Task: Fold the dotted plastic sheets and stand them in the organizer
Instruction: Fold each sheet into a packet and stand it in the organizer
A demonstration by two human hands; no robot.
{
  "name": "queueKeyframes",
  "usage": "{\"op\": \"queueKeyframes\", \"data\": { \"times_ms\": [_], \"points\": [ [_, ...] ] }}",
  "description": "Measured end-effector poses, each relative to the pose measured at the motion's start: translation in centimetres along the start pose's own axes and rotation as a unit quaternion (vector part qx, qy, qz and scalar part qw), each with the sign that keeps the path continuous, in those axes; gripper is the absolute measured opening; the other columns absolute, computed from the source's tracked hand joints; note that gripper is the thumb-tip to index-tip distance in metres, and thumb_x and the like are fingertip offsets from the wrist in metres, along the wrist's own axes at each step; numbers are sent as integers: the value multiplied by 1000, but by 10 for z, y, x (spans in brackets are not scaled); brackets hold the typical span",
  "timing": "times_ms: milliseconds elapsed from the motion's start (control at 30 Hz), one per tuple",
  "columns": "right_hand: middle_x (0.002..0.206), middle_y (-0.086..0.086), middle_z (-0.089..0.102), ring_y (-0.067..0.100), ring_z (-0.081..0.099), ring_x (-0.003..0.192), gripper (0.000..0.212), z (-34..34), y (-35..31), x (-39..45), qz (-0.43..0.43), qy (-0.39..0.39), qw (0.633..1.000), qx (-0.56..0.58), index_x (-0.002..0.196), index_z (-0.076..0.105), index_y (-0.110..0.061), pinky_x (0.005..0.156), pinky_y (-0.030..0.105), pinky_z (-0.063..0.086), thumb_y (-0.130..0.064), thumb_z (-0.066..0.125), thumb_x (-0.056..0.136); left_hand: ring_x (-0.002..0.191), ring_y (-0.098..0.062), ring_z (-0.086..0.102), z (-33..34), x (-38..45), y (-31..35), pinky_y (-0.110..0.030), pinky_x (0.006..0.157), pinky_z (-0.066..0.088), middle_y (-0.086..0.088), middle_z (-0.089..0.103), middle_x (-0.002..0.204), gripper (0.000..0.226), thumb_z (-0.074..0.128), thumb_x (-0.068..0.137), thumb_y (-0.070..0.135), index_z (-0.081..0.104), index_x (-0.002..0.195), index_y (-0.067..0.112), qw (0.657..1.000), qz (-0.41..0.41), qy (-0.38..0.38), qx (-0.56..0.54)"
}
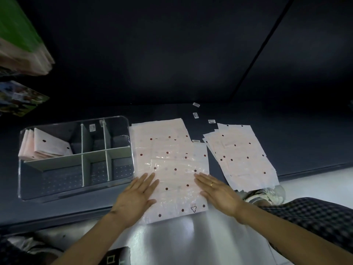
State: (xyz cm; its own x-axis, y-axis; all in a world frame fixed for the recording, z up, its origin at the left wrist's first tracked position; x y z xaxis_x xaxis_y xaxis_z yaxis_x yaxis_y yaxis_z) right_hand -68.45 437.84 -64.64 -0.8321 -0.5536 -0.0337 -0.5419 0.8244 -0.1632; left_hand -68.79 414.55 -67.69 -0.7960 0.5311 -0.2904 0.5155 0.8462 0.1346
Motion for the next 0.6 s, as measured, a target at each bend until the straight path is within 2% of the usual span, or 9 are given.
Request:
{"op": "queueKeyframes", "data": {
  "times_ms": [67, 133, 200, 267, 367, 467, 500, 533, 600],
  "points": [
    [129, 4, 60, 20, 59, 117, 36, -8, 7, -2, 19, 18, 1000, 0, 118, 66, -9, 99, 41, 45, -18, 71, 83, 143, -17, -19, -1, -5, -3, -30, 111, -18, 3, -28, 149, 87, -19, 73, 60, -9, 150, 22, 1000, -7, -10, -2],
    [114, 3, 69, 20, 67, 102, 26, -18, 7, 6, 47, 49, 998, 10, 100, 74, -11, 91, 39, 52, -18, 79, 75, 146, -16, -13, -4, -5, -1, -28, 112, -14, 2, -23, 153, 92, -20, 70, 59, -4, 151, 19, 1000, -19, -2, -18],
    [107, 3, 71, 19, 68, 95, 24, -24, 0, 17, 64, 65, 995, 26, 91, 75, -12, 82, 34, 56, -21, 83, 70, 147, -16, -5, -7, -3, 1, -27, 115, -7, 0, -10, 159, 80, -8, 84, 58, 4, 152, 17, 998, -36, 19, -40],
    [114, 3, 68, 19, 65, 102, 28, -17, -8, 30, 66, 48, 996, 37, 99, 72, -12, 83, 32, 55, -25, 79, 75, 146, -14, 2, -11, -3, 2, -26, 117, 1, 1, 0, 160, 64, 15, 98, 52, 12, 151, 16, 997, -47, 30, -50],
    [122, 3, 64, 19, 59, 112, 31, -7, -14, 41, 71, 32, 995, 60, 111, 68, -11, 81, 29, 54, -24, 71, 83, 145, -14, 10, -17, -3, 4, -28, 118, 6, 1, 11, 159, 58, 27, 99, 49, 22, 148, 17, 996, -45, 39, -63],
    [102, 3, 72, 18, 69, 93, 37, -9, -19, 42, 46, 35, 998, 40, 95, 74, -10, 58, 24, 58, -13, 87, 60, 143, -15, 17, -23, -4, 5, -28, 117, 11, 1, 21, 156, 55, 32, 99, 47, 30, 144, 16, 994, -44, 52, -83],
    [101, 3, 72, 16, 69, 92, 42, -9, -18, 42, 41, 36, 998, 17, 96, 74, -11, 58, 23, 58, -11, 88, 57, 142, -16, 20, -26, -4, 6, -28, 117, 13, 0, 26, 154, 53, 35, 99, 46, 35, 142, 15, 993, -42, 60, -90],
    [107, 4, 71, 15, 68, 97, 43, -9, -17, 42, 40, 28, 999, 20, 103, 73, -11, 66, 22, 58, -12, 85, 61, 141, -18, 25, -30, -4, 7, -29, 116, 17, -3, 32, 151, 51, 39, 98, 43, 41, 140, 14, 992, -38, 74, -99],
    [130, 3, 59, 13, 56, 118, 40, -12, -7, 42, 70, 16, 996, 58, 125, 60, -14, 92, 21, 47, -17, 64, 86, 137, -22, 34, -38, -3, 9, -33, 114, 23, -7, 44, 143, 47, 49, 96, 38, 49, 134, 11, 987, -29, 104, -121]
  ]
}}
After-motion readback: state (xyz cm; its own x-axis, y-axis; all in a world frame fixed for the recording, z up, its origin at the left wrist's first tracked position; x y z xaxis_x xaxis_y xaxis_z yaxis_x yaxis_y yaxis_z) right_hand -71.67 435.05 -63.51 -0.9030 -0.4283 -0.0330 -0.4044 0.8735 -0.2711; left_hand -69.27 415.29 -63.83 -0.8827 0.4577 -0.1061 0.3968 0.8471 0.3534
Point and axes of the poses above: each hand's wrist, its own x-axis towards the middle knuckle, its own z-axis out of the palm, y = z × x, the point moved 7 cm from there along x, towards the middle knuckle
